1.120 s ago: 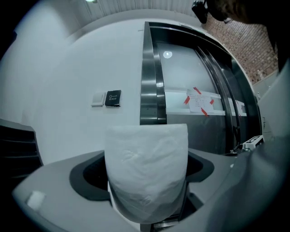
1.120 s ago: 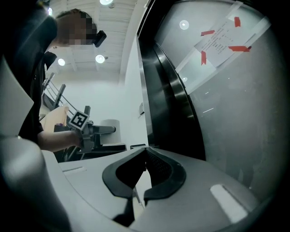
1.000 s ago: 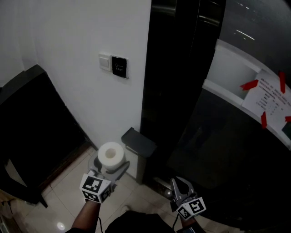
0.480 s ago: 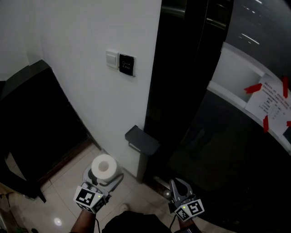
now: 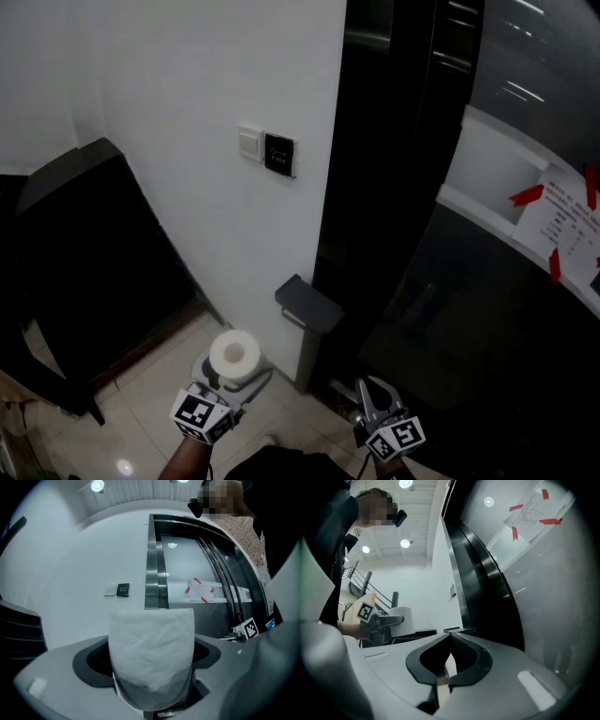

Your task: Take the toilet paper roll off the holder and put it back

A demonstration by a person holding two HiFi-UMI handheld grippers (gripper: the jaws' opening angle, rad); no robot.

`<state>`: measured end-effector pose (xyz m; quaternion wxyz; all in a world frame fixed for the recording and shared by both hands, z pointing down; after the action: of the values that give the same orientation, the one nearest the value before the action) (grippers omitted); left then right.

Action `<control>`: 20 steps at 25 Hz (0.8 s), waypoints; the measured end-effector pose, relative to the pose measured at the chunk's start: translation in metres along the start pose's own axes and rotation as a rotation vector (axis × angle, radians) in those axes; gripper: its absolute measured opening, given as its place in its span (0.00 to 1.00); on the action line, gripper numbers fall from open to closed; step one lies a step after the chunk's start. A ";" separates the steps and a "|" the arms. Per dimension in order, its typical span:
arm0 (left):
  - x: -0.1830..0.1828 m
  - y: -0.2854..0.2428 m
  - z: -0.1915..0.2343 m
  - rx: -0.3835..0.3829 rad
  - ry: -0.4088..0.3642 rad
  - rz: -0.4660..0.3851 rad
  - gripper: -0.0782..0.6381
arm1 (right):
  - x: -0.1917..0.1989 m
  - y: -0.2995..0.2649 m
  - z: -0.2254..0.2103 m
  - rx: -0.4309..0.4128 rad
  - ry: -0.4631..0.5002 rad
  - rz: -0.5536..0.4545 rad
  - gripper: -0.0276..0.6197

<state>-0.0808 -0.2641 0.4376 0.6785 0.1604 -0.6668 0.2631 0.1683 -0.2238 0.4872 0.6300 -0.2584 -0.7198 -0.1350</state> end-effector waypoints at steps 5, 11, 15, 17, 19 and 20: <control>-0.003 -0.002 0.004 -0.003 0.006 -0.011 0.76 | -0.006 0.000 -0.001 0.002 0.011 -0.020 0.06; -0.008 -0.010 -0.003 0.025 0.036 0.009 0.76 | -0.007 0.005 -0.006 0.012 0.007 -0.032 0.06; -0.003 -0.013 -0.003 0.010 0.065 0.043 0.76 | -0.003 0.010 -0.007 0.021 -0.004 -0.029 0.06; 0.002 -0.016 -0.001 0.006 0.086 0.047 0.76 | -0.002 0.012 -0.008 0.023 -0.007 -0.029 0.06; 0.002 -0.020 -0.003 0.019 0.129 0.043 0.76 | 0.000 0.015 -0.009 0.025 -0.010 -0.027 0.06; 0.001 -0.022 -0.005 0.033 0.156 0.037 0.76 | 0.001 0.017 -0.010 0.029 -0.012 -0.025 0.06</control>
<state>-0.0643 -0.2789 0.4409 0.7206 0.1384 -0.6105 0.2981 0.1856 -0.2150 0.4872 0.6277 -0.2410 -0.7285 -0.1309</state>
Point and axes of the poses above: the fingertips, and each gripper's own axes: y backward along the fingers, z to its left, x out of its underside, the point moved 2 cm from there along y, backward along the fingers, and after that the axes turned 10 degrees about z, right-handed, at the moved point
